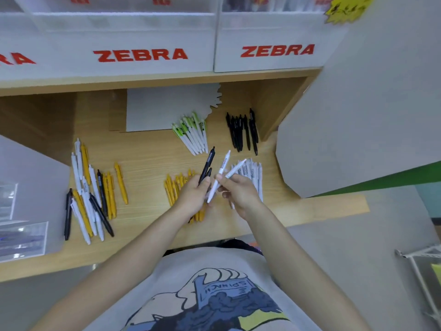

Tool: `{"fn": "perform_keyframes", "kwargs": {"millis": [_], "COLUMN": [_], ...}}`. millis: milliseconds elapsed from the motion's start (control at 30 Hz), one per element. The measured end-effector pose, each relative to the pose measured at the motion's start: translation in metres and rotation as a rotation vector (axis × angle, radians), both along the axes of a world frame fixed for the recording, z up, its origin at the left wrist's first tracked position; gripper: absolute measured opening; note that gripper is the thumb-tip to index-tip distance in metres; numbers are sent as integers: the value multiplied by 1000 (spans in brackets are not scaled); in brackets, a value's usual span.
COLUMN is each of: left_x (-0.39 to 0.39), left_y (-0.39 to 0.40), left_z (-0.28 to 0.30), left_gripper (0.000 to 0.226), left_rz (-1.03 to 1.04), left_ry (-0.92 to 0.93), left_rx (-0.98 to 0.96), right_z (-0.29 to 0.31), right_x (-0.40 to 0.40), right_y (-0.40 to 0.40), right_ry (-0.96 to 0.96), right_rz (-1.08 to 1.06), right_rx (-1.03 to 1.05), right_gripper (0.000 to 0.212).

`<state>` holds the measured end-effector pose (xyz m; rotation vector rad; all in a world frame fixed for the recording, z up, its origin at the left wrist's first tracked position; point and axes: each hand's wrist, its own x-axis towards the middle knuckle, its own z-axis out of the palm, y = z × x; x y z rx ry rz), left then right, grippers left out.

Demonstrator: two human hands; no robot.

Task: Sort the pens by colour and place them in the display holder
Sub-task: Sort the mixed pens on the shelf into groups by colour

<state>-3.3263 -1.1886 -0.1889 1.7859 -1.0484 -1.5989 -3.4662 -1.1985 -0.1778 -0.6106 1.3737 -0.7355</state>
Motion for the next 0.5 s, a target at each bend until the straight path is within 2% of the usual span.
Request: {"fn": "perform_keyframes", "kwargs": {"millis": [133, 233, 300, 500], "left_x": [-26, -40, -51, -79], "left_y": [-4, -7, -9, -17], "left_z": [-9, -22, -28, -46], "left_gripper": [22, 26, 28, 31], "left_rz": [118, 215, 243, 269], "left_ry": [106, 133, 98, 62], "left_rx": [97, 131, 133, 176], "right_z": [-13, -22, -30, -59], "right_x": [-66, -101, -112, -111], "right_y": [-8, -15, -21, -31], "right_ry": [224, 363, 420, 609], "right_rz": [22, 71, 131, 289], "right_rx": [-14, -21, -42, -110], "right_gripper": [22, 17, 14, 23]}}
